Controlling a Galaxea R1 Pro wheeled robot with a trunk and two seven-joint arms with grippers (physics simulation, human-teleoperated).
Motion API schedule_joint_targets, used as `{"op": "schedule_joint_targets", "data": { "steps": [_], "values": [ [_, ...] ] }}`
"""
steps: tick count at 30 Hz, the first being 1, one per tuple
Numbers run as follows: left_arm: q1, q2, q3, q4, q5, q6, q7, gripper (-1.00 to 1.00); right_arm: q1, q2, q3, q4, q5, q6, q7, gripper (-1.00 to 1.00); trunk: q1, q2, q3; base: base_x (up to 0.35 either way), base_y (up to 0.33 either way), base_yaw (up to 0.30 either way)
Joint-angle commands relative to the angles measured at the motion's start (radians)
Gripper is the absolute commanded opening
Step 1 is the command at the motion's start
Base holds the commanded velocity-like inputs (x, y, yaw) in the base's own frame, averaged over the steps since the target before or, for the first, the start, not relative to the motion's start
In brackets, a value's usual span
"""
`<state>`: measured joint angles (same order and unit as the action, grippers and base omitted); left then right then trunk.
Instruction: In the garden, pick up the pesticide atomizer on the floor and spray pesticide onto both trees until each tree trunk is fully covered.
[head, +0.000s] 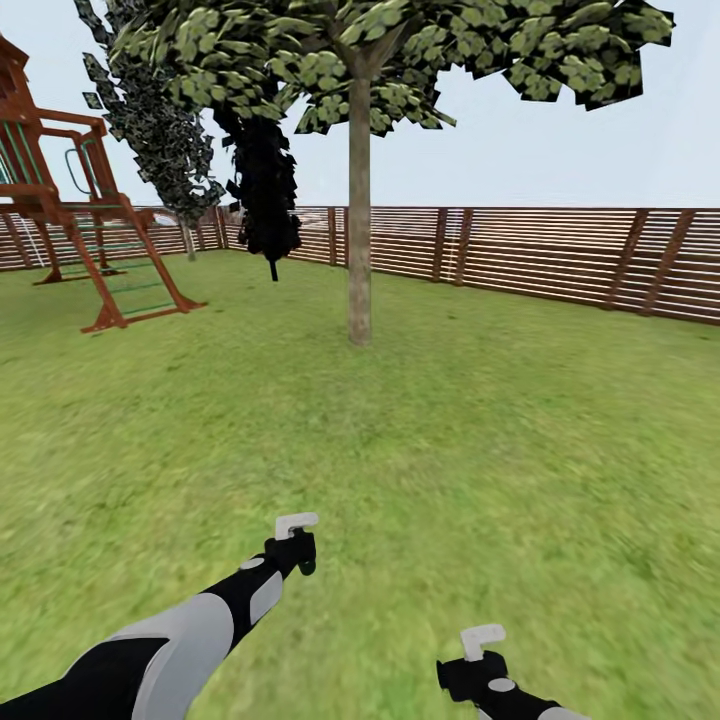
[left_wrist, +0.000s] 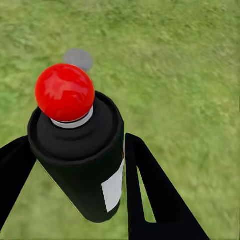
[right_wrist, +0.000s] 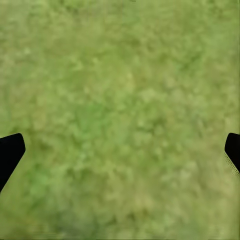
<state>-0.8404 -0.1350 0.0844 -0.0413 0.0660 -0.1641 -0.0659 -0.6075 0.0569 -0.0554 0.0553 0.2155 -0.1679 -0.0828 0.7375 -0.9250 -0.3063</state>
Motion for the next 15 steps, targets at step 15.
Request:
{"op": "schedule_joint_targets", "data": {
  "steps": [15],
  "values": [
    [0.000, 0.000, 0.000, 0.000, 0.000, 0.000, 0.000, -1.00, 0.000, 0.000, -0.001, 0.000, -0.001, 0.071, -0.002, 1.00, 0.000, 0.000, 0.000, 0.350, 0.000, 0.000]
  ]
}}
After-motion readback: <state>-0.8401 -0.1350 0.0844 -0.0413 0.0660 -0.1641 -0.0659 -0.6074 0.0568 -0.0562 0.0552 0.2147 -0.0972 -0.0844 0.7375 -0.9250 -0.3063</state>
